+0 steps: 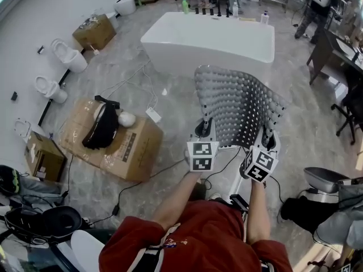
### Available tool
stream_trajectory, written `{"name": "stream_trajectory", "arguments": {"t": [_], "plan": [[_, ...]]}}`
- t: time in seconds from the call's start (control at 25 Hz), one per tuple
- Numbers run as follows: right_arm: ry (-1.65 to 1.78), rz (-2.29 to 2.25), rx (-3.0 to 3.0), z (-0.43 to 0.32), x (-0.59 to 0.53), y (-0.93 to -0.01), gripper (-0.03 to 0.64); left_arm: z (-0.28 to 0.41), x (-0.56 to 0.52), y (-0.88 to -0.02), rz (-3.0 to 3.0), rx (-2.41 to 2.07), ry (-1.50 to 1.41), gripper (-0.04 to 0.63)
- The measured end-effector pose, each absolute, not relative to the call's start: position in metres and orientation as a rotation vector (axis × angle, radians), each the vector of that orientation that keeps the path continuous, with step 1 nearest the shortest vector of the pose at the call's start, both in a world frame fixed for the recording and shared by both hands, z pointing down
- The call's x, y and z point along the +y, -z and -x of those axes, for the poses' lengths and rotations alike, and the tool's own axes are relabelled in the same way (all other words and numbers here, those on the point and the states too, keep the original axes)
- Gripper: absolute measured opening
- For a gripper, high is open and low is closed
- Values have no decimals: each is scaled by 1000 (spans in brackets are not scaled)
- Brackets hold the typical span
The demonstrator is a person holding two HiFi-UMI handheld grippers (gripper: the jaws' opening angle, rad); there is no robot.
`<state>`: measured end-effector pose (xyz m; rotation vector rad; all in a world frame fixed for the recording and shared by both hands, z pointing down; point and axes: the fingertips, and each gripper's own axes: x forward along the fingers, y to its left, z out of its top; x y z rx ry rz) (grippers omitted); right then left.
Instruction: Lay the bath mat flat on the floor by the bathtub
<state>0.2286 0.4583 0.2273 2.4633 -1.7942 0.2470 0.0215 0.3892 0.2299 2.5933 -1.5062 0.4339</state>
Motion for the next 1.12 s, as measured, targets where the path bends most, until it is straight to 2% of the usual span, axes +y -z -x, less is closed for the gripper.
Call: {"name": "stream_trajectory", "arguments": {"t": [0.6, 1.12], "plan": [[-224, -2417, -1826, -225, 395, -229, 100, -18, 330, -232, -2571, -1531, -400, 57], [-273, -2355, -1810, -170, 274, -248, 100, 42, 217, -253, -2499, -1529, -413, 57]]}}
